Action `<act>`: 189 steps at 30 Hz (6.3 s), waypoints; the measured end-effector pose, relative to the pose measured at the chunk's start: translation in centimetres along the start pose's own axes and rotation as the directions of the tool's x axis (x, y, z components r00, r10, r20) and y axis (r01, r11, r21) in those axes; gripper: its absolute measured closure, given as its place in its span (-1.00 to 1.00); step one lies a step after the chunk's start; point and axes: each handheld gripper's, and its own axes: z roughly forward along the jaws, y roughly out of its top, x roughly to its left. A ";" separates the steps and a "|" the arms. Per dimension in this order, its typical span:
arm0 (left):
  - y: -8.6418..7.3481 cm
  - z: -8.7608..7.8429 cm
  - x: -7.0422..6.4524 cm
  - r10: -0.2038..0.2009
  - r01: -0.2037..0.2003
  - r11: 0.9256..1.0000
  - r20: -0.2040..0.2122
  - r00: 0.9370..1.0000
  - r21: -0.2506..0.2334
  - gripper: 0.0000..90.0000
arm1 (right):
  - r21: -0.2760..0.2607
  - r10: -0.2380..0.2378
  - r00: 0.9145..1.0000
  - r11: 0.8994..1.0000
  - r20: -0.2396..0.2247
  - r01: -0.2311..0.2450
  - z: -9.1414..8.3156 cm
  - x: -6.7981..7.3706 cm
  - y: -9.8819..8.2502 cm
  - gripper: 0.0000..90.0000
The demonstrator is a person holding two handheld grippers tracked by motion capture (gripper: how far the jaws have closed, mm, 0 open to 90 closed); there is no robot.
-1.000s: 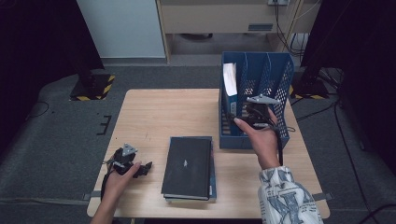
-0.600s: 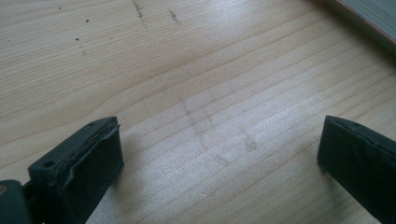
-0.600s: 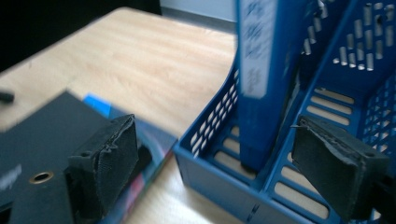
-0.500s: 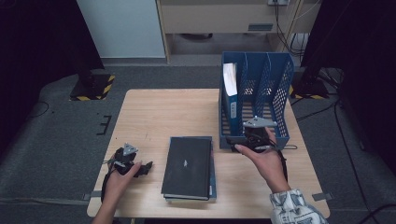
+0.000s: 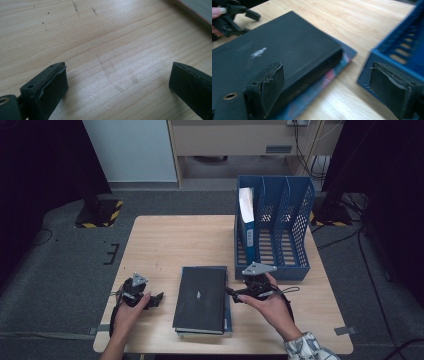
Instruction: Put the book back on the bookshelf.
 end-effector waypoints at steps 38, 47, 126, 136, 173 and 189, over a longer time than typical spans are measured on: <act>4.3 -6.4 -7.4 0.102 -0.080 0.991 0.212 0.972 -0.108 -0.76 | 0.051 0.027 0.987 0.999 -0.158 -0.019 1.3 3.7 -3.2 -0.81; 4.8 -4.5 -10.3 0.143 -0.127 0.989 0.267 0.953 -0.076 -0.74 | 0.050 0.034 0.983 0.998 -0.178 -0.026 1.7 3.8 -3.2 -0.83; 7.5 0.1 -9.8 0.124 -0.124 0.992 0.497 0.859 -0.034 -0.90 | 0.153 0.406 0.852 0.914 -0.331 -0.376 5.5 -0.9 -4.2 -1.00; 7.7 -0.5 -9.1 0.129 -0.116 0.992 0.505 0.854 -0.056 -0.68 | 0.147 0.383 0.863 0.924 -0.329 -0.354 5.3 -0.9 -3.7 -0.98; 10.2 -5.2 -5.4 0.147 -0.077 0.981 0.421 0.895 -0.179 -0.11 | 0.031 0.072 0.971 0.997 -0.229 -0.067 3.1 1.7 6.8 -0.51; 11.4 -5.8 -5.2 0.156 -0.087 0.977 0.376 0.913 -0.193 0.01 | 0.021 0.022 0.977 1.000 -0.211 -0.018 2.8 1.7 8.4 -0.41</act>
